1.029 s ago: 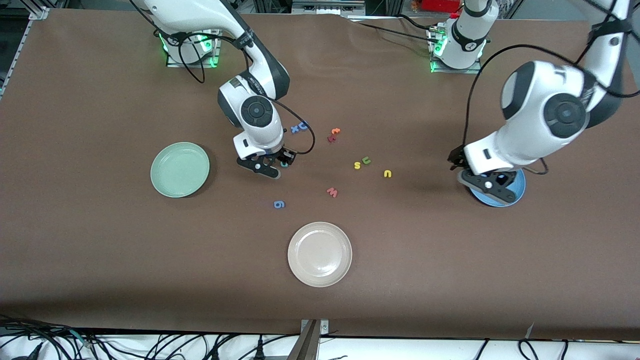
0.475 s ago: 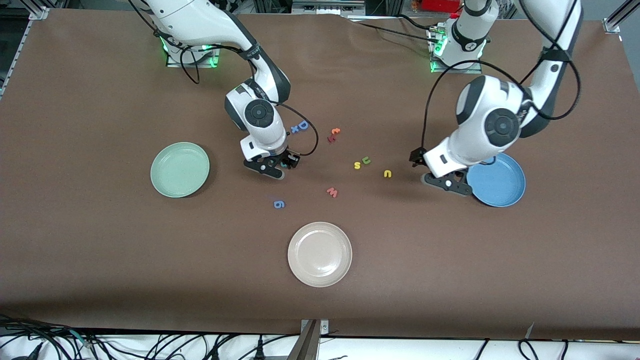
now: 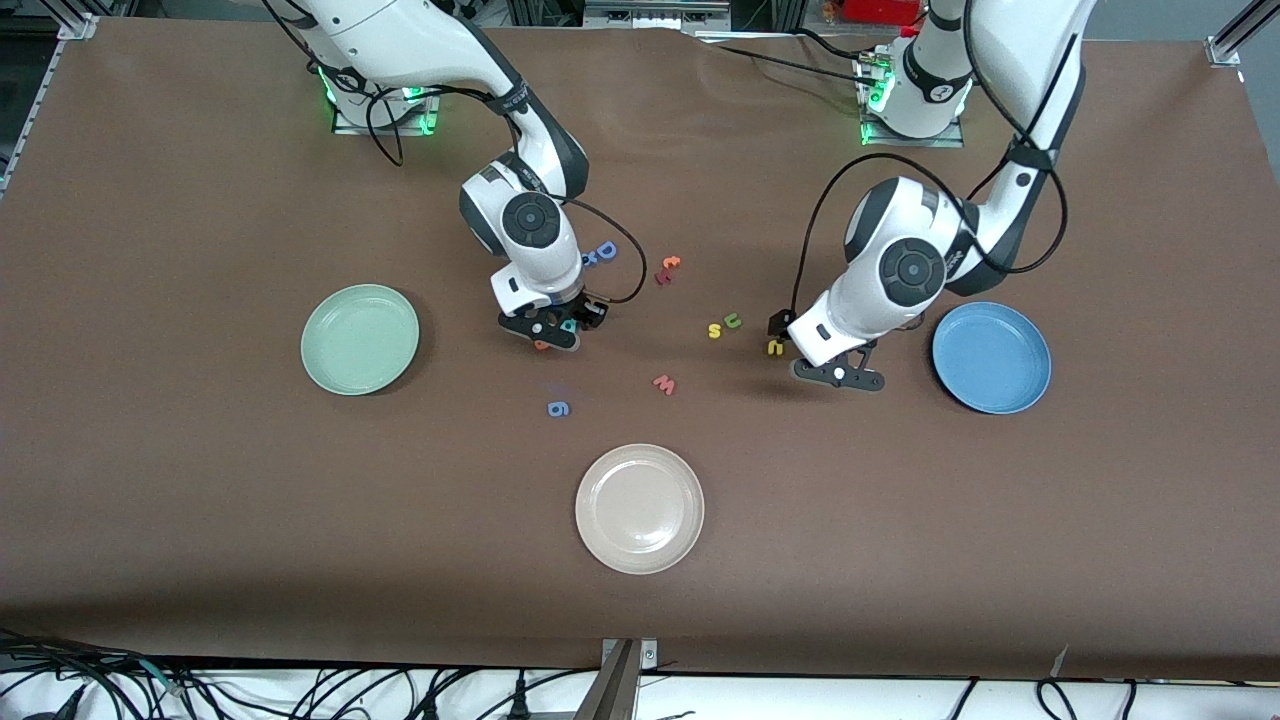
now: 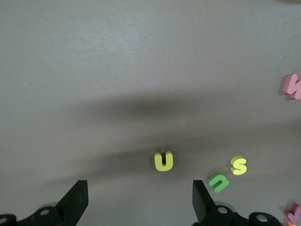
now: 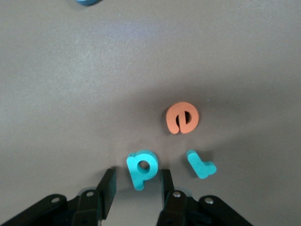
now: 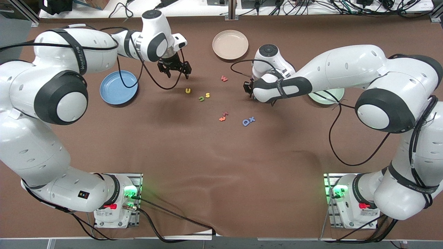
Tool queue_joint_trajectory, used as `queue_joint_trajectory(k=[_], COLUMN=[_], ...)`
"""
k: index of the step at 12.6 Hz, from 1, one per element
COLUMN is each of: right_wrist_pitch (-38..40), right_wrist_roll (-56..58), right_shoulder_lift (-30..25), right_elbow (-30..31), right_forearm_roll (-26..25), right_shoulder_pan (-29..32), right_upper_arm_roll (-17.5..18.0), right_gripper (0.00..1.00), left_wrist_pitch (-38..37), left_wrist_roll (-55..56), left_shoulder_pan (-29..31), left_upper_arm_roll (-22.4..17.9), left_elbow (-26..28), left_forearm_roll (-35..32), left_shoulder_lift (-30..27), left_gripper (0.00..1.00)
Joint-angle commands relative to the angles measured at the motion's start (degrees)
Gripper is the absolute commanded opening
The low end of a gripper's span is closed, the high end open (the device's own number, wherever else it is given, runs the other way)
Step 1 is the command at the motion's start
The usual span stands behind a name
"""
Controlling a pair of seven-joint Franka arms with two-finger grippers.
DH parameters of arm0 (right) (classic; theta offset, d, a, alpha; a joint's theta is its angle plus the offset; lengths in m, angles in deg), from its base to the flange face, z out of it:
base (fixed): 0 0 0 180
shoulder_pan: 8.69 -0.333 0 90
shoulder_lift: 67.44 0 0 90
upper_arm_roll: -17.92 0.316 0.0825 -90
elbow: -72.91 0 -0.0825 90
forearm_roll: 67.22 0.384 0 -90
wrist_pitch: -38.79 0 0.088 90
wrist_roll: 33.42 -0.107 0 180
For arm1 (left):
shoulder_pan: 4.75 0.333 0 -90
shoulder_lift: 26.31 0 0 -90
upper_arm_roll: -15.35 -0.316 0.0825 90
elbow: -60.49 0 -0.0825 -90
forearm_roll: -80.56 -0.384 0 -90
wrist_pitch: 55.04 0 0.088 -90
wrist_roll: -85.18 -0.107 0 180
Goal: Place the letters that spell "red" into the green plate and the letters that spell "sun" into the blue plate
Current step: 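Grasp the teal p with the right gripper while the left gripper lowers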
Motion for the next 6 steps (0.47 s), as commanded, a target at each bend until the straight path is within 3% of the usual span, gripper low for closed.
queue_joint_trajectory(k=[1,3,6], right_wrist_pitch=[-0.99,-0.99,-0.99], right_wrist_roll=[-1.45,-1.53,-1.45], right_shoulder_lift=[-0.01,0.07,0.16], right_elbow=[0.42,0.42,0.51], right_forearm_roll=[-2.15,-2.42,-2.51], right_shoulder_pan=[-0.76,-0.84,-1.02], right_upper_arm_roll=[-0.91,-1.26,-1.26], right_gripper=[0.47,0.47,0.33], left_wrist_pitch=[1.39,1.48,2.44], left_wrist_roll=[3.11,8.55,13.31], left_shoulder_pan=[-1.82,-3.22,-4.20], left_upper_arm_roll=[-0.61,-0.61,-0.61], left_elbow=[-0.23,-0.31,0.56], left_forearm_roll=[1.43,1.43,1.51], left_shoulder_lift=[1.37,2.42,3.13], left_gripper=[0.89,0.86,0.86])
